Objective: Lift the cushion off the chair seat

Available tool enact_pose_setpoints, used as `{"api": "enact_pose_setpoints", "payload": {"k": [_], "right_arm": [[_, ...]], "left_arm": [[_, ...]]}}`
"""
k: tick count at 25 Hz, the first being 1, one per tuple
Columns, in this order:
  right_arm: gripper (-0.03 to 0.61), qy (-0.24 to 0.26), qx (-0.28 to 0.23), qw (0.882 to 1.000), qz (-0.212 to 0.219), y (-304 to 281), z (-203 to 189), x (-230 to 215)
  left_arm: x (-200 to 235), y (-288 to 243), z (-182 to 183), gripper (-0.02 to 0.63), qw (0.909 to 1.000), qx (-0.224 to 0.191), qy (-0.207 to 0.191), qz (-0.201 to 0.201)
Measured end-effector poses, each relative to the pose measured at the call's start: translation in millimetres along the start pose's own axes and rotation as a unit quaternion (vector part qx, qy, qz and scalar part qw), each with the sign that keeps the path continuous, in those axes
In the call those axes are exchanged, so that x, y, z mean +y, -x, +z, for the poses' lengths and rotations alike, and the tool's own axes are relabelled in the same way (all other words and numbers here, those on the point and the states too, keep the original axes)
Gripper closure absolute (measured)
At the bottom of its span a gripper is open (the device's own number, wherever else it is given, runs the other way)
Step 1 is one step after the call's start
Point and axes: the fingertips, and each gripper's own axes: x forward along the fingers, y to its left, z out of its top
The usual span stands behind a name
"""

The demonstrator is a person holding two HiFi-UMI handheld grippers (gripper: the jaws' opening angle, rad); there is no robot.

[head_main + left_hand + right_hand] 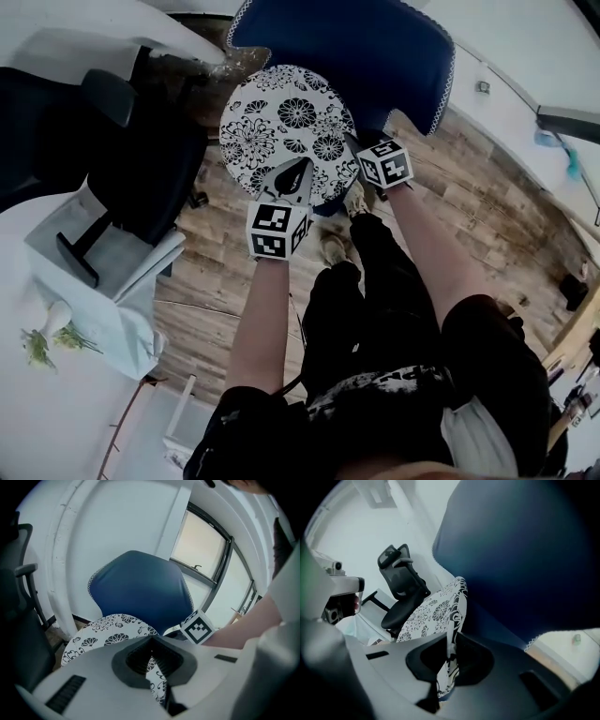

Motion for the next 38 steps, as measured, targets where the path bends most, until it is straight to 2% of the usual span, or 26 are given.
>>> {"api": "enact_pose_setpoints", "payload": {"k": [5, 10, 16, 21, 31, 38], "right_arm": [[0.548, 0.03, -0.051, 0.998, 0.013, 44, 42, 34], [0.549, 0.027, -0.114, 0.992, 0.042, 100, 95, 66], [0.549, 0.075, -0.176, 0.98, 0.058, 169, 160, 114], [0.549, 0.11, -0.226, 0.966, 0.058, 229, 201, 148], [0.549, 0.163, -0.278, 0.945, 0.052, 315, 235, 201], [0.549, 0.167, -0.288, 0.941, 0.056, 350, 235, 215]], "left_arm": [[-3, 29, 29, 0.601, 0.9996, -0.024, 0.002, 0.016], [-18, 61, 67, 0.601, 0.9987, -0.043, -0.019, 0.017], [-22, 120, 113, 0.601, 0.9945, -0.091, -0.029, 0.042], [-29, 173, 136, 0.601, 0.9883, -0.132, -0.036, 0.067], [-47, 261, 171, 0.601, 0.9759, -0.204, -0.041, 0.066], [-57, 292, 185, 0.601, 0.969, -0.228, -0.057, 0.075]]}}
